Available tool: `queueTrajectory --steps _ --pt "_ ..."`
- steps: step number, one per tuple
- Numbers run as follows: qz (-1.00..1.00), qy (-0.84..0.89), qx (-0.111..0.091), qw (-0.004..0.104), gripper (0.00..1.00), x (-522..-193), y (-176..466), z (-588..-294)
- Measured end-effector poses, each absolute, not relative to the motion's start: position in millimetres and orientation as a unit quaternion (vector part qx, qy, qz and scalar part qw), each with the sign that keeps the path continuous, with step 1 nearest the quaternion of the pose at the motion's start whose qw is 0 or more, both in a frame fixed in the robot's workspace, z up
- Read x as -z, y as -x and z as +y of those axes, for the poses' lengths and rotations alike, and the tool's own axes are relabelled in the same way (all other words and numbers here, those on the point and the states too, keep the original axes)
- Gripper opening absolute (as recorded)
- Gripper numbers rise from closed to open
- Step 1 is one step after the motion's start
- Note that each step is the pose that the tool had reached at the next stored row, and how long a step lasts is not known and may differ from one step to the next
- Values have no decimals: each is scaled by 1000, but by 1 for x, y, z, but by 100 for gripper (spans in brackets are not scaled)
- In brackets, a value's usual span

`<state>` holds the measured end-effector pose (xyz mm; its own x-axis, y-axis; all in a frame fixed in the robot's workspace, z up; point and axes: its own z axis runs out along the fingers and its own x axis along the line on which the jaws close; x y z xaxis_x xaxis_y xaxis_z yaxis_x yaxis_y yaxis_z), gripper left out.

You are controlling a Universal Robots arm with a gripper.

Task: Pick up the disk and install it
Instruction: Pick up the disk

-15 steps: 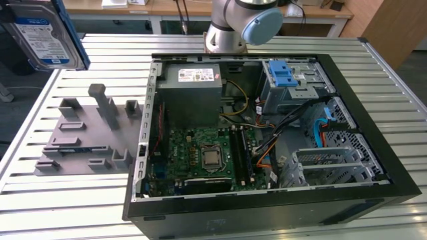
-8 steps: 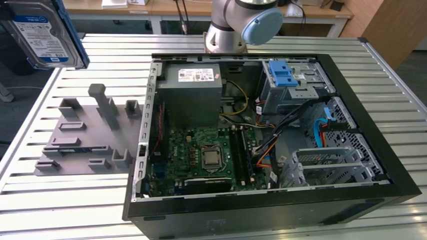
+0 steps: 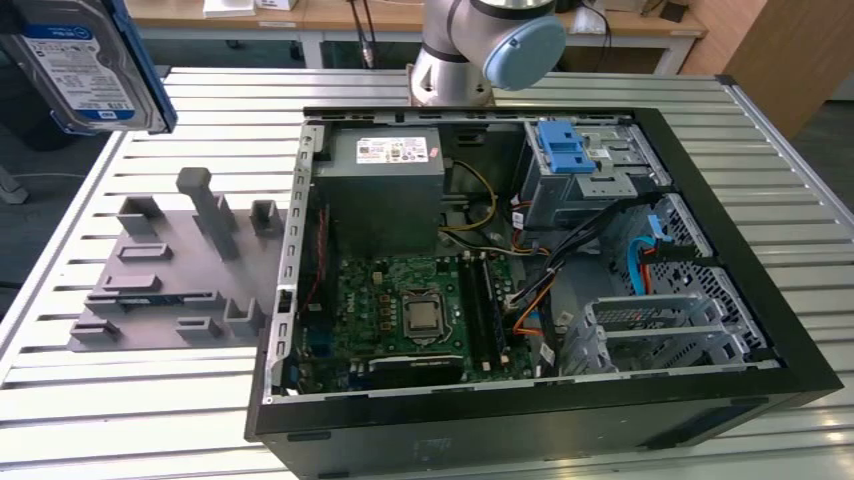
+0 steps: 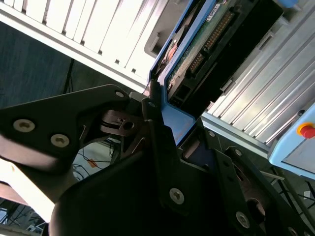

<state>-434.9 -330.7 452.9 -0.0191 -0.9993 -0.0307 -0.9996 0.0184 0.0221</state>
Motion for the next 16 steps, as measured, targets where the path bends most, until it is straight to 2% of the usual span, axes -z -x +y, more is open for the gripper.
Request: queueTrajectory --steps 16 --pt "714 700 -19 3 36 -462 435 -331"
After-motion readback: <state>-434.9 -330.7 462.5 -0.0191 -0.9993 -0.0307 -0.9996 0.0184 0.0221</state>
